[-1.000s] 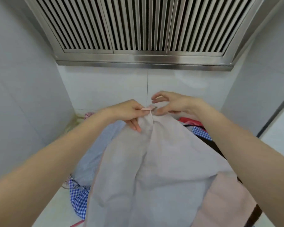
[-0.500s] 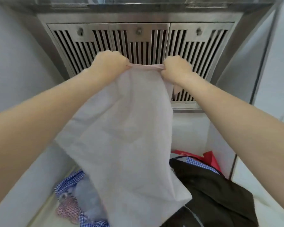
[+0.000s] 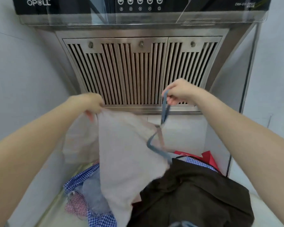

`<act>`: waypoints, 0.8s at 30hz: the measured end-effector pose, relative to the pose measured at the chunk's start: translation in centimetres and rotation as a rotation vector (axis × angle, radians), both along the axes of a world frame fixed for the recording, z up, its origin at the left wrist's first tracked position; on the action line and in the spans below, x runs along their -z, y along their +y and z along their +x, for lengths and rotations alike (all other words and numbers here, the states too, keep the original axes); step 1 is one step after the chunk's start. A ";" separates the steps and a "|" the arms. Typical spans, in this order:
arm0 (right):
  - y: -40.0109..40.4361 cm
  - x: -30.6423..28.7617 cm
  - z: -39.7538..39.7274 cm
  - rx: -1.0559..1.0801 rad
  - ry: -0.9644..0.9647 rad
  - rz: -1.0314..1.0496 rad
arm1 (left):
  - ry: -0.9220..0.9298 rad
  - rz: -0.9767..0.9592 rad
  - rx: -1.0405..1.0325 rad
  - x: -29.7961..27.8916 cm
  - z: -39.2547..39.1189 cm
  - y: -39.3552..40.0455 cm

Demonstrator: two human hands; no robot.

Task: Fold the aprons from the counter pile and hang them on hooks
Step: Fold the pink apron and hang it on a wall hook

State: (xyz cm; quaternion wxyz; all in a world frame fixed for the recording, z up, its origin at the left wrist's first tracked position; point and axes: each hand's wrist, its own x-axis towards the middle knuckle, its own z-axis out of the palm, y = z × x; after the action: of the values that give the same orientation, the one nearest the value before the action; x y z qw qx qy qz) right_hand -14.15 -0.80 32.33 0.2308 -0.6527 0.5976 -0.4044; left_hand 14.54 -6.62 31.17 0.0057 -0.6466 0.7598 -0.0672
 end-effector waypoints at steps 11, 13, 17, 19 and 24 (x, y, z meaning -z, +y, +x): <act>-0.1 -1.4 4.7 -0.191 -0.127 -0.229 | 0.436 0.246 0.348 4.2 -9.3 1.7; -0.6 -0.7 2.1 -0.005 0.145 -0.103 | 0.551 0.169 0.287 3.3 -9.0 1.2; 0.1 2.7 -0.4 -0.031 0.086 0.220 | 0.954 -0.021 0.089 0.4 -9.1 -0.3; 0.0 5.1 -0.1 -0.151 0.200 0.378 | 1.086 -0.030 0.094 -0.8 -10.2 -0.3; -1.9 8.2 -2.2 0.189 0.566 0.229 | 1.045 -0.131 0.292 -4.0 -14.7 0.3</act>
State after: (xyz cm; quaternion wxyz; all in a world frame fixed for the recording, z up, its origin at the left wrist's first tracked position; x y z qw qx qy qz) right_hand -16.32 -2.74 24.15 0.0890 -0.6507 0.7377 -0.1565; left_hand -0.19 -6.29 35.14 -0.4225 -0.4806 0.7375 0.2157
